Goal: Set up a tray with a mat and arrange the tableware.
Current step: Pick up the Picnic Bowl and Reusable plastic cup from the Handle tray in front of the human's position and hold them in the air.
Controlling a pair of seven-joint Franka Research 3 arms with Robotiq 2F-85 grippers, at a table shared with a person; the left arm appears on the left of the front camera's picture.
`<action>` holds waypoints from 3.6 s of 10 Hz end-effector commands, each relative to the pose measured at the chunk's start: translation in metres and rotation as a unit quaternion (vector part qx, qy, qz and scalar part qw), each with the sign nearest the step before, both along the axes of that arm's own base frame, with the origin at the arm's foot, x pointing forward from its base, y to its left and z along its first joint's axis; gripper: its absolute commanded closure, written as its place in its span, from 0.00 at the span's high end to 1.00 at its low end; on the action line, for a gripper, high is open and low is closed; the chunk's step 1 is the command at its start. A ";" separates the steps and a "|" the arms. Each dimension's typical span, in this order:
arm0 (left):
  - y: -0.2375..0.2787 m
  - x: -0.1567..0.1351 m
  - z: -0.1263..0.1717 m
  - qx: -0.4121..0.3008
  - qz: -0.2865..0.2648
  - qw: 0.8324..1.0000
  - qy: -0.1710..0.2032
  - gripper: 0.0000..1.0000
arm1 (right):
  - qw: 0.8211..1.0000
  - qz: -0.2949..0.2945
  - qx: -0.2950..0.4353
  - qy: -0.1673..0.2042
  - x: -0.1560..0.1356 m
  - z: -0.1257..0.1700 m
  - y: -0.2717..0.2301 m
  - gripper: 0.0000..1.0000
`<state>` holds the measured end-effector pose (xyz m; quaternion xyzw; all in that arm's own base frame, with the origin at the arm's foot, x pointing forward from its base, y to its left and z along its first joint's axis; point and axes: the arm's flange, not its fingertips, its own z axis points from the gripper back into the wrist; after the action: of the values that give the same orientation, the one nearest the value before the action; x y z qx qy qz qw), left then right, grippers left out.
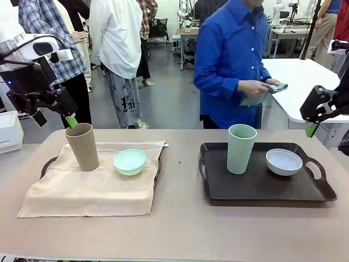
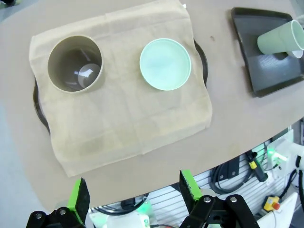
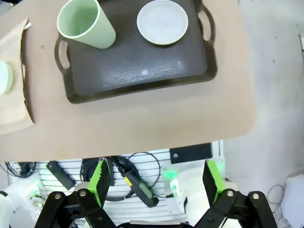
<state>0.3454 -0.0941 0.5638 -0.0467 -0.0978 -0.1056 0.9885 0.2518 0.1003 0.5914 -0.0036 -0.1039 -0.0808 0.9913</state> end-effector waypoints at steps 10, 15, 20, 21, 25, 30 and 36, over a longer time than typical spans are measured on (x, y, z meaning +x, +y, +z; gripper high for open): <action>0.120 0.069 -0.025 -0.443 0.074 0.889 0.094 1.00 | 0.871 -0.074 0.455 -0.167 0.045 -0.013 -0.222 1.00; 0.180 0.058 -0.031 -0.479 0.140 0.855 0.144 1.00 | 0.849 -0.138 0.482 -0.163 0.011 -0.039 -0.260 1.00; 0.218 0.045 -0.028 -0.460 0.142 0.854 0.196 1.00 | 0.862 -0.123 0.481 -0.105 -0.015 -0.053 -0.292 1.00; 0.221 0.043 -0.030 -0.440 0.148 0.860 0.211 1.00 | 0.867 -0.116 0.475 -0.097 -0.017 -0.051 -0.291 1.00; 0.217 0.037 -0.027 -0.437 0.131 0.874 0.167 1.00 | 0.891 -0.098 0.437 -0.078 -0.012 -0.046 -0.272 1.00; 0.222 0.042 -0.036 -0.450 0.158 0.856 0.198 1.00 | 0.870 -0.113 0.471 -0.089 -0.015 -0.047 -0.279 1.00; 0.222 0.042 -0.036 -0.450 0.158 0.856 0.198 1.00 | 0.875 -0.114 0.463 -0.088 -0.014 -0.045 -0.278 1.00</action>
<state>0.3886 0.1272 0.5260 -0.4902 0.0549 0.1128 0.8625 0.2379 -0.1770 0.5466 0.4504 -0.1396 -0.2321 0.8508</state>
